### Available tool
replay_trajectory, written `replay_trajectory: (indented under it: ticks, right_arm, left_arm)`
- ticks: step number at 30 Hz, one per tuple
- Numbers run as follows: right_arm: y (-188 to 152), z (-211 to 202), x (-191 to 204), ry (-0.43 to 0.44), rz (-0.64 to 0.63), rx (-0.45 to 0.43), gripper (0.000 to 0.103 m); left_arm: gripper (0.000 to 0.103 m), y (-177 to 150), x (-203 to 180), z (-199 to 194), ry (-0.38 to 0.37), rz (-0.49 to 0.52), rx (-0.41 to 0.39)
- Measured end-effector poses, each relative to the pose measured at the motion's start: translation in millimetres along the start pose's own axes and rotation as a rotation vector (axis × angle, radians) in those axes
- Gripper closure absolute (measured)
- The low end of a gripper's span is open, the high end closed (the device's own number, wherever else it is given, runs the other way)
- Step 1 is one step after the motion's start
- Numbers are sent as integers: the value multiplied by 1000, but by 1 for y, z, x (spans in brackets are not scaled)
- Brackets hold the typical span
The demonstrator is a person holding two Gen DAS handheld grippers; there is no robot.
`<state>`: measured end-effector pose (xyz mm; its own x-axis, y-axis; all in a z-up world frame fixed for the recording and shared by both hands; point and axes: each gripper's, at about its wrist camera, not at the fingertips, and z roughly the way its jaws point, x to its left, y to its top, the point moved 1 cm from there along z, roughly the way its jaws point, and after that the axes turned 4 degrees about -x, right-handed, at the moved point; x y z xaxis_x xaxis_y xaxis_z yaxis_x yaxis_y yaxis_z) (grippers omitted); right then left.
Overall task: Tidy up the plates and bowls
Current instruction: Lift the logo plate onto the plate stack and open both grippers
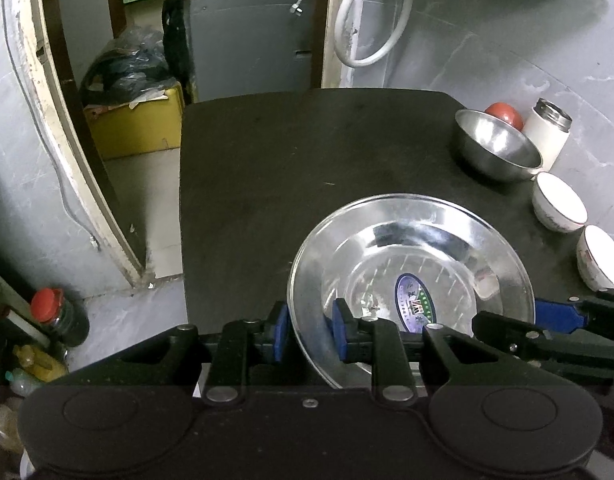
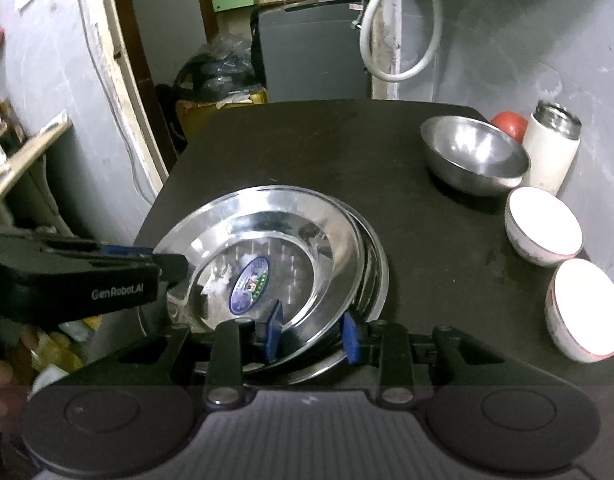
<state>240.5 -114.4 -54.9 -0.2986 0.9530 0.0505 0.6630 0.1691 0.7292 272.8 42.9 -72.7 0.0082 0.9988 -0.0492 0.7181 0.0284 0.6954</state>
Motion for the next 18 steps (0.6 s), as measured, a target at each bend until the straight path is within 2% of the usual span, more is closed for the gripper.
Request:
replay_trajectory:
  ticks: [18]
  right_arm:
    - [0,-1,11,-74,-94,-20,63]
  left_arm:
    - [75,0,-5,2,6,17,0]
